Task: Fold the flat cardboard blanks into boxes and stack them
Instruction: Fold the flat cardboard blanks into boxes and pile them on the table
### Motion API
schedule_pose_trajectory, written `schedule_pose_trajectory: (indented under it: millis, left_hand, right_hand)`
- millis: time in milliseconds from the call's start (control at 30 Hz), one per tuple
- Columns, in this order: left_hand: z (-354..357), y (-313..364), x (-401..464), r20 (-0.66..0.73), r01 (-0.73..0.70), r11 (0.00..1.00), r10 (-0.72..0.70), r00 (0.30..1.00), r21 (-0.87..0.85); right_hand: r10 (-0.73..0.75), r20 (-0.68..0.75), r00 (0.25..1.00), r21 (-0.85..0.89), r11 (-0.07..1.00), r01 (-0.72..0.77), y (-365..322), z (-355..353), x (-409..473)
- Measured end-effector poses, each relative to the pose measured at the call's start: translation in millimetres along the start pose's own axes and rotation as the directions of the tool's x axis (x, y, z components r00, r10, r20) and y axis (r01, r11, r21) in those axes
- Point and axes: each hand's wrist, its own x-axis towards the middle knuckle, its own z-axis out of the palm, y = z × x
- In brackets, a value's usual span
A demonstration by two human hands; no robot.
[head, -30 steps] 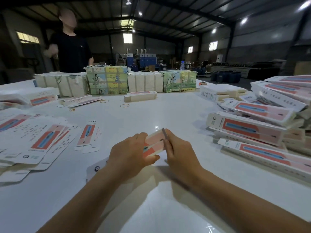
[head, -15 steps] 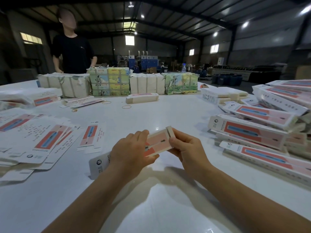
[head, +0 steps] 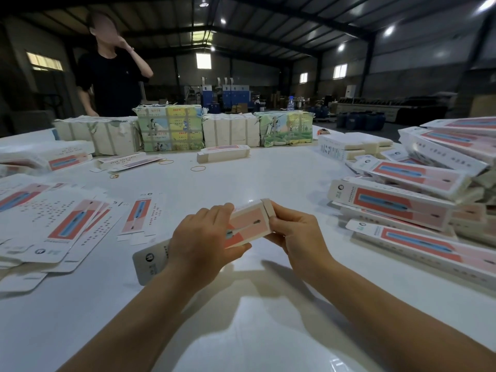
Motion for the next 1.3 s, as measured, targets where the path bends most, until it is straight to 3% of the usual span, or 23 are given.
schedule_pose_trajectory:
  millis: [133, 267, 533, 600, 767, 867, 1067, 1167, 1300]
  left_hand:
    - [-2, 2, 3, 0.034, -0.038, 0.997, 0.036, 0.999, 0.063]
    - [-2, 9, 4, 0.051, -0.016, 0.996, 0.012, 0.999, 0.083]
    - [-4, 14, 4, 0.022, 0.006, 0.997, -0.007, 1.0, 0.076]
    - [-3, 15, 4, 0.008, 0.01, 0.997, -0.011, 1.0, 0.08]
    - [-1, 9, 4, 0.049, 0.135, 0.991, -0.135, 0.99, 0.017]
    - [4, 2, 4, 0.034, 0.21, 0.976, -0.208, 0.978, -0.051]
    - [9, -10, 1, 0.069, 0.218, 0.971, -0.212, 0.975, -0.095]
    - [7, -21, 0, 0.143, 0.199, 0.977, -0.187, 0.972, -0.076]
    - [2, -28, 2, 0.274, 0.169, 0.984, -0.148, 0.95, -0.056]
  right_hand:
    - [-0.118, -0.016, 0.993, -0.19, 0.975, 0.113, 1, 0, -4]
    - [-0.296, 0.005, 0.955, -0.586, 0.773, 0.243, 4, 0, -8]
    - [-0.442, 0.118, 0.889, -0.726, 0.573, 0.381, 9, 7, -14]
    - [-0.407, 0.113, 0.906, -0.706, 0.609, 0.361, 12, 9, -16]
    - [-0.209, -0.003, 0.978, -0.463, 0.867, 0.184, 7, 10, -14]
    - [-0.263, -0.033, 0.964, -0.499, 0.84, 0.213, 8, 8, -15]
    - [-0.295, 0.082, 0.952, -0.55, 0.783, 0.29, 11, 9, -17]
    - [-0.256, 0.152, 0.955, -0.685, 0.669, 0.288, 14, 7, -13]
    - [-0.212, 0.319, 0.924, -0.859, 0.347, 0.376, 20, 8, -8]
